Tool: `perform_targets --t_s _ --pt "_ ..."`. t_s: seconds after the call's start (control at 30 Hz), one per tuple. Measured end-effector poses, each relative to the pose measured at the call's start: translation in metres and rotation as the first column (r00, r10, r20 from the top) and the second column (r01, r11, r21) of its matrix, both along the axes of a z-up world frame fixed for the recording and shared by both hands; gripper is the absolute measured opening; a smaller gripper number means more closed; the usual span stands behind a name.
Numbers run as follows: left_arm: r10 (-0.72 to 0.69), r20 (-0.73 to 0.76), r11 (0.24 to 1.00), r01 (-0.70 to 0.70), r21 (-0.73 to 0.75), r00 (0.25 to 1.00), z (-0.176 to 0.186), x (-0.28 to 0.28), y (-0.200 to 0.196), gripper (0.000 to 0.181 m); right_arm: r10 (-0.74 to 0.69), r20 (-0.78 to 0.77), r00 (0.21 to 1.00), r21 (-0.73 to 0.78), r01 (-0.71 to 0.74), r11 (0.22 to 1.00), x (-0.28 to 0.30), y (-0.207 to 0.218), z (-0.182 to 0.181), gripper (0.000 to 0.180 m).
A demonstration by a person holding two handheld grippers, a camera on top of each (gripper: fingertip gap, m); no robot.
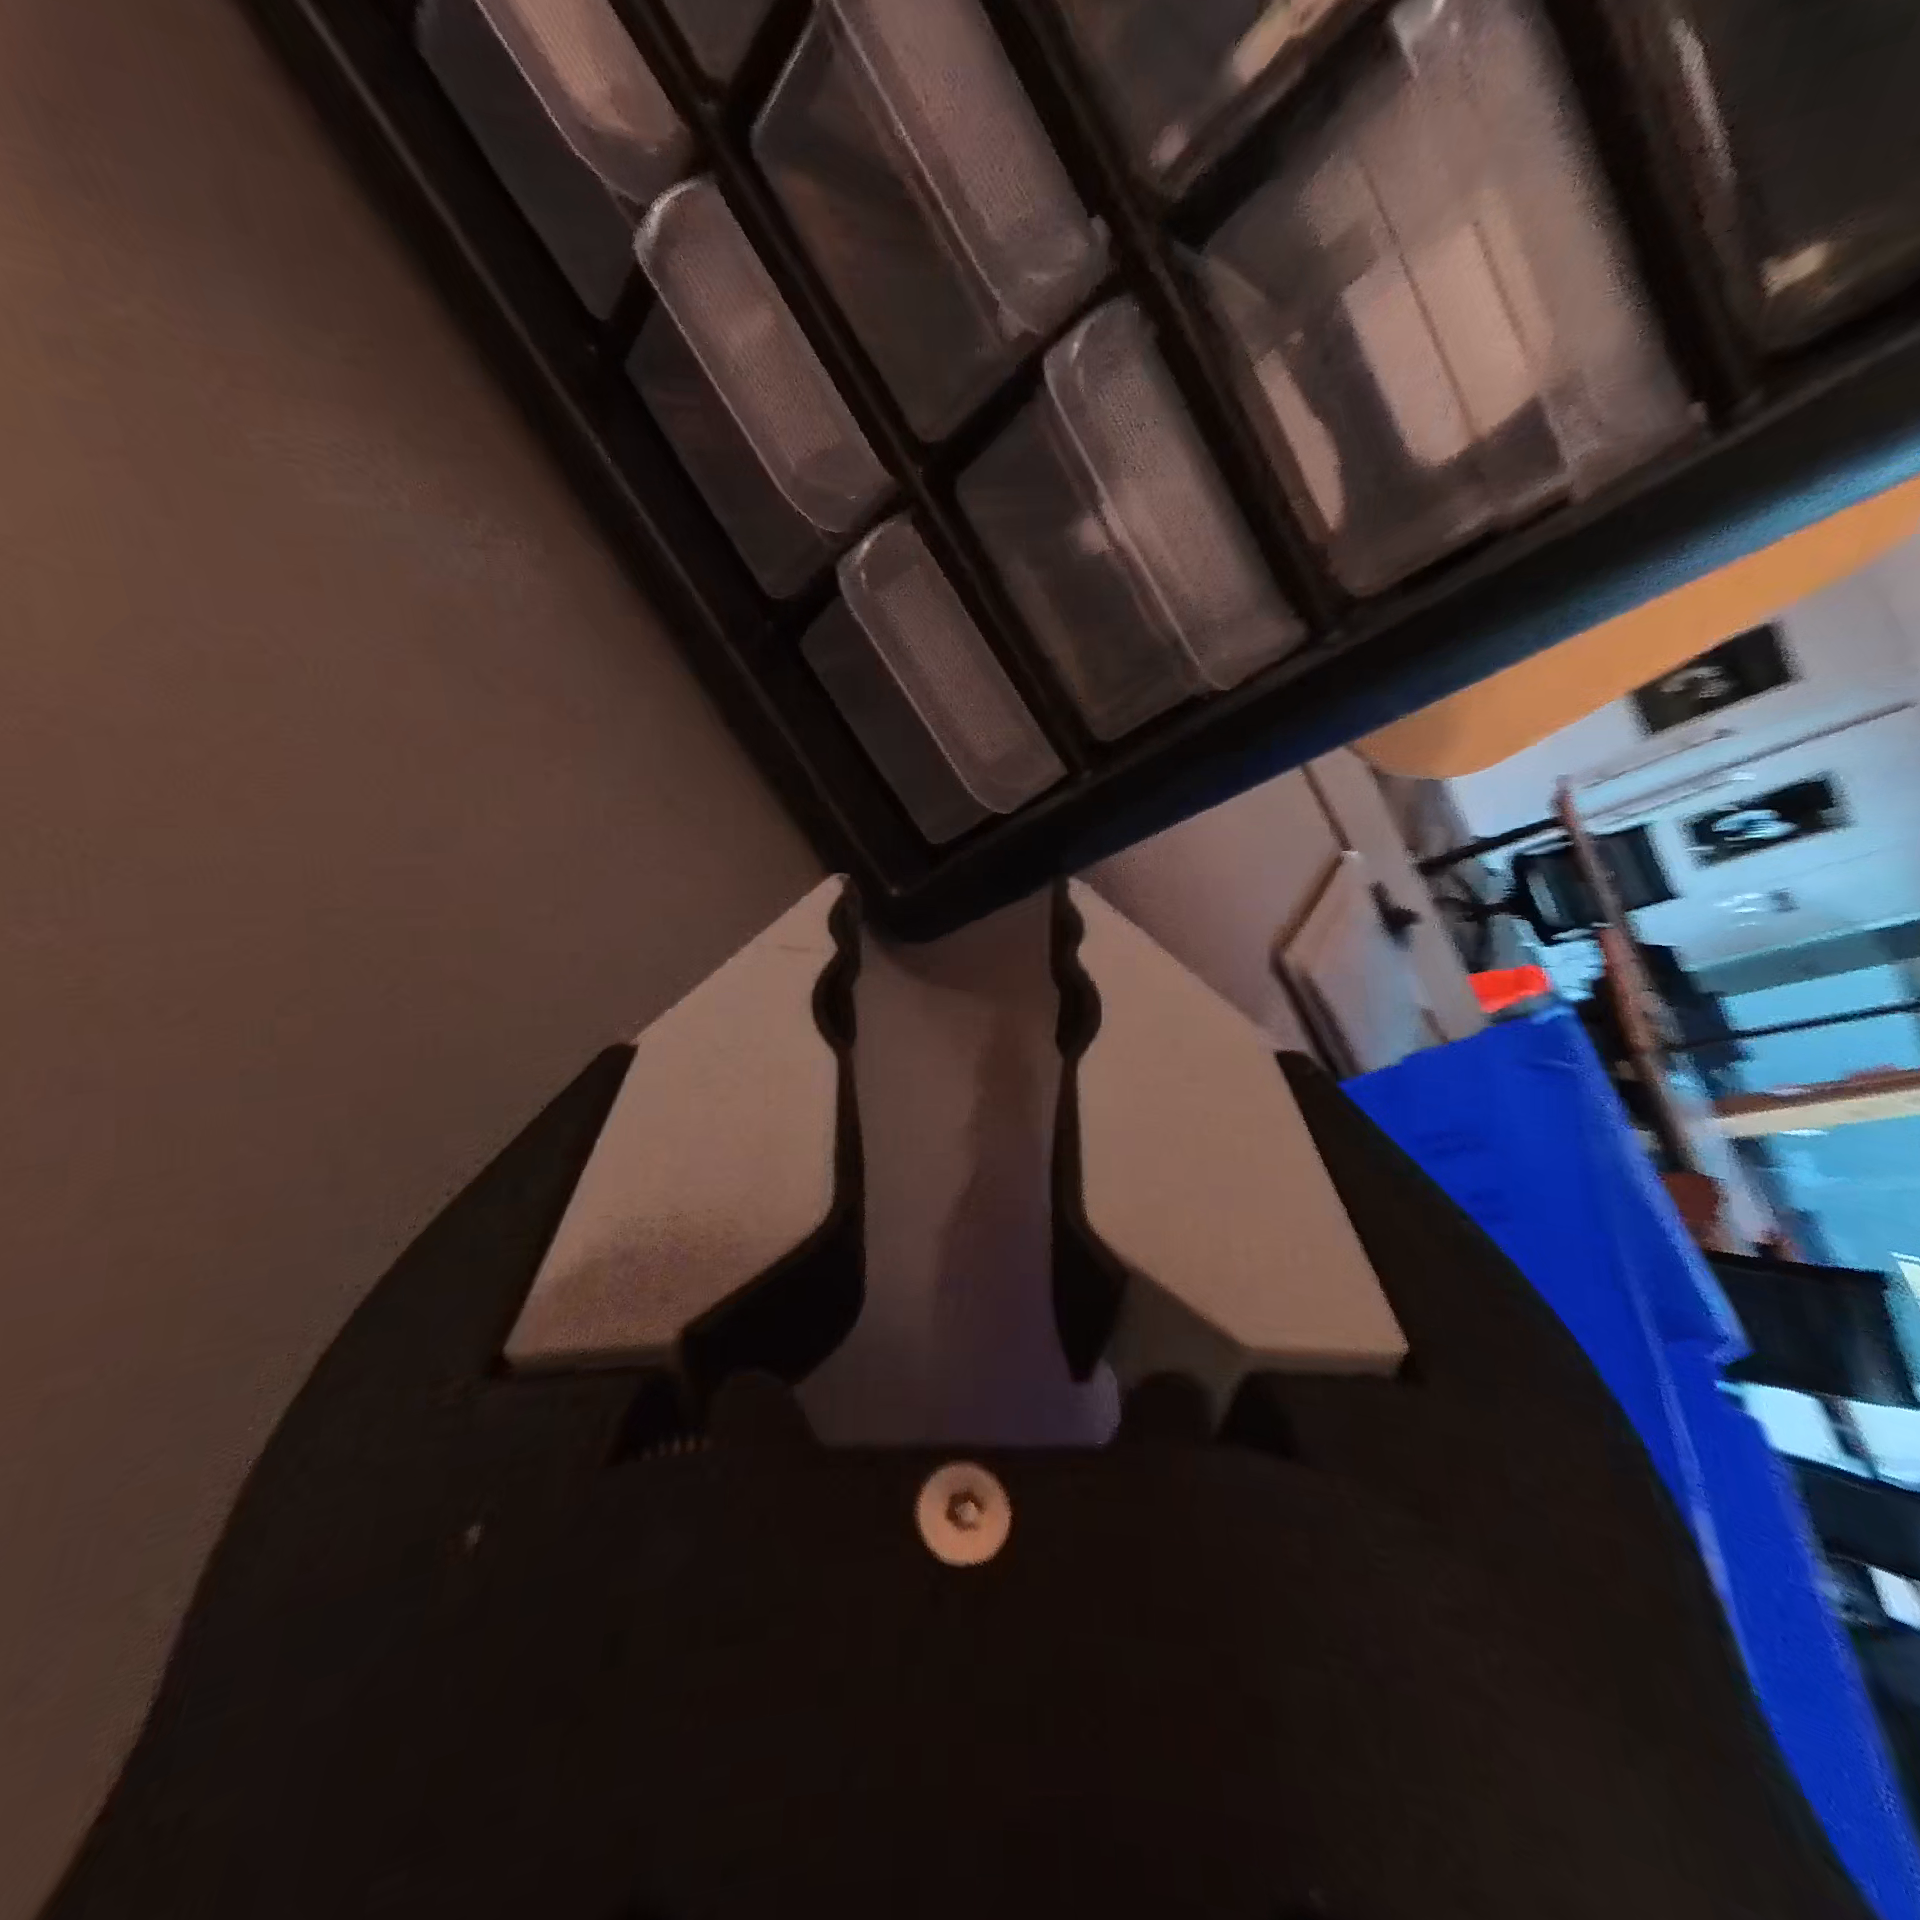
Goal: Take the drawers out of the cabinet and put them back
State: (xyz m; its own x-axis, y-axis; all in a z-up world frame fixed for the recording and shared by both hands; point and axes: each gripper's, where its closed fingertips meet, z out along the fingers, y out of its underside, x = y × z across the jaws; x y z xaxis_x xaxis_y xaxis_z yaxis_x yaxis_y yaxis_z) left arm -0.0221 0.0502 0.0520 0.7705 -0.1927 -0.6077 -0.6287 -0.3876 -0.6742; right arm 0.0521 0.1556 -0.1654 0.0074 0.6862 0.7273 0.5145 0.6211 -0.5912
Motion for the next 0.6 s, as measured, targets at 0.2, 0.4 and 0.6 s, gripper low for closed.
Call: perform_targets --t_s 0.2,0.4,0.6 --pt "0.06 -0.035 0.952 -0.067 -0.298 0.998 -0.034 -0.019 0.02 0.031 -0.13 -0.102 0.986 0.29 0.155 0.944 0.005 0.012 0.027 0.021" --pt "0.054 -0.077 0.947 -0.076 -0.314 0.996 -0.043 -0.03 0.036 0.0 -0.138 -0.175 0.975 0.348 0.193 0.917 -0.003 0.005 0.049 0.021" --pt "0.039 -0.045 0.946 -0.052 -0.319 0.998 -0.043 -0.032 0.039 0.0 -0.088 -0.185 0.979 0.465 0.166 0.87 -0.016 -0.01 0.066 0.016"
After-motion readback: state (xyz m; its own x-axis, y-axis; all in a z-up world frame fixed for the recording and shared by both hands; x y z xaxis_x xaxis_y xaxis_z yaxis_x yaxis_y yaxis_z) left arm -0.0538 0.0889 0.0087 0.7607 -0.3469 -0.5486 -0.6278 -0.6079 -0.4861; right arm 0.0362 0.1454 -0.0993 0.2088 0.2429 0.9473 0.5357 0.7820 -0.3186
